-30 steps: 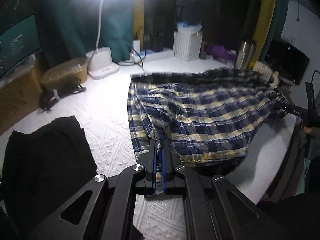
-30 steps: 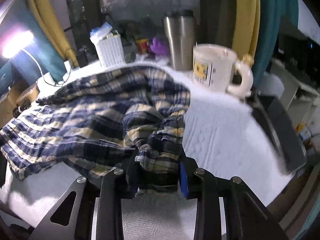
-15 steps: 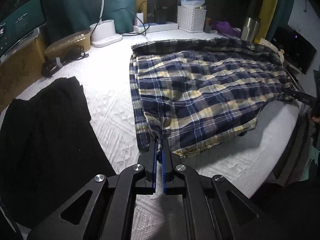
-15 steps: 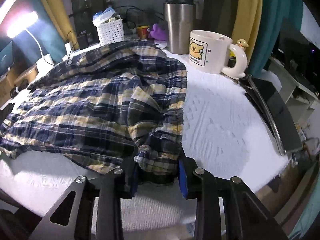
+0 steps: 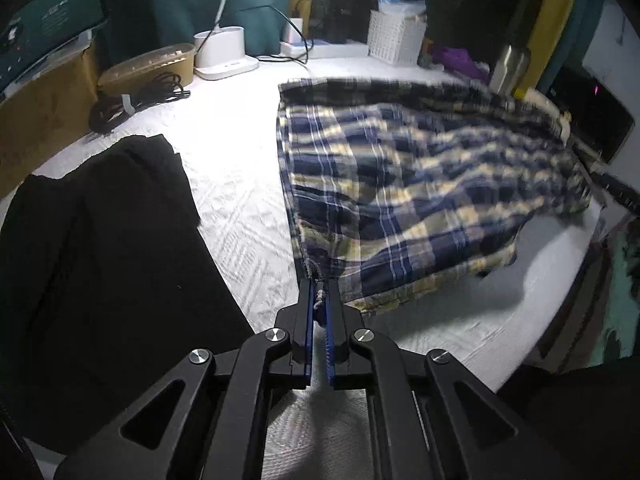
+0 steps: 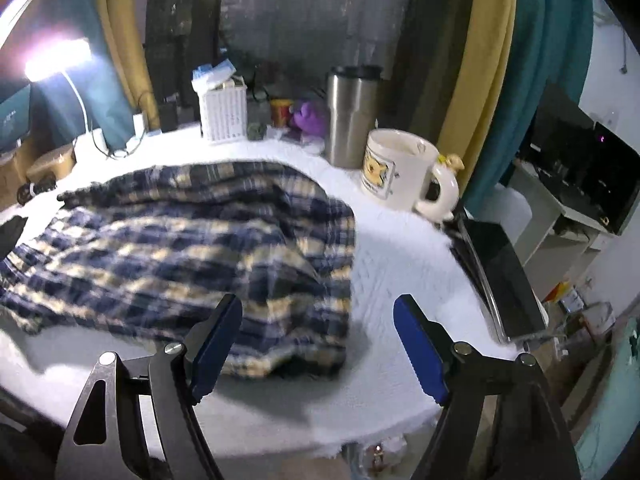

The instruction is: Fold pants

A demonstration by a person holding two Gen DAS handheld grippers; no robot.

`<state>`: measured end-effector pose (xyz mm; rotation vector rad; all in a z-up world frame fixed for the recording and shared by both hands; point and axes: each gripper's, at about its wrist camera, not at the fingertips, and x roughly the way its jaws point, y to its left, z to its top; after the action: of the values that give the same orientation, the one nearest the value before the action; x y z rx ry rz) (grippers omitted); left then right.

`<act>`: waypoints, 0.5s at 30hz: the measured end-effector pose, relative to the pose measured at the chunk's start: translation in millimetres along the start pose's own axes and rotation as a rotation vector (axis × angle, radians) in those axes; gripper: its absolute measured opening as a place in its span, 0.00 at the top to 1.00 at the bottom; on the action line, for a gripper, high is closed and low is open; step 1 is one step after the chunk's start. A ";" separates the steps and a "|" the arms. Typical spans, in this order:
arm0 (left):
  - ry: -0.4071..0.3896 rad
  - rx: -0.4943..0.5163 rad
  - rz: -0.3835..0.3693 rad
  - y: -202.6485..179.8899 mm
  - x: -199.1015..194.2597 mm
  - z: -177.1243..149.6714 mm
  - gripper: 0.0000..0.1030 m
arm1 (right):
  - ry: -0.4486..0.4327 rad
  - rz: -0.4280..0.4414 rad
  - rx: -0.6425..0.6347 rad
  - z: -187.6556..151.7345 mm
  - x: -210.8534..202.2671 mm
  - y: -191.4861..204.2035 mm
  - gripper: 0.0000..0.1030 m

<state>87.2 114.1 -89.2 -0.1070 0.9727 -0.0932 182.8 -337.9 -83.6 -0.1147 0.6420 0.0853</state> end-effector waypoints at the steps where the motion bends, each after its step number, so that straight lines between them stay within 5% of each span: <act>1: -0.005 -0.013 -0.005 4.1 -4.2 3.4 0.83 | -0.004 0.004 -0.001 2.8 0.1 3.1 0.23; 4: -0.049 -0.022 0.043 17.0 -14.9 13.6 0.64 | -0.019 0.036 -0.007 15.1 6.1 16.2 0.23; 11: -0.116 0.032 0.126 31.8 -8.2 67.3 0.64 | -0.041 0.130 -0.038 45.6 35.6 54.0 0.24; 15: -0.104 0.089 0.102 23.3 21.8 101.5 0.64 | -0.025 0.195 -0.054 58.2 55.2 76.2 0.42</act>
<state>184.2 139.3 -53.4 0.0197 0.8671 -0.0369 252.6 -252.3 -76.7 -0.1028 0.6244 0.2916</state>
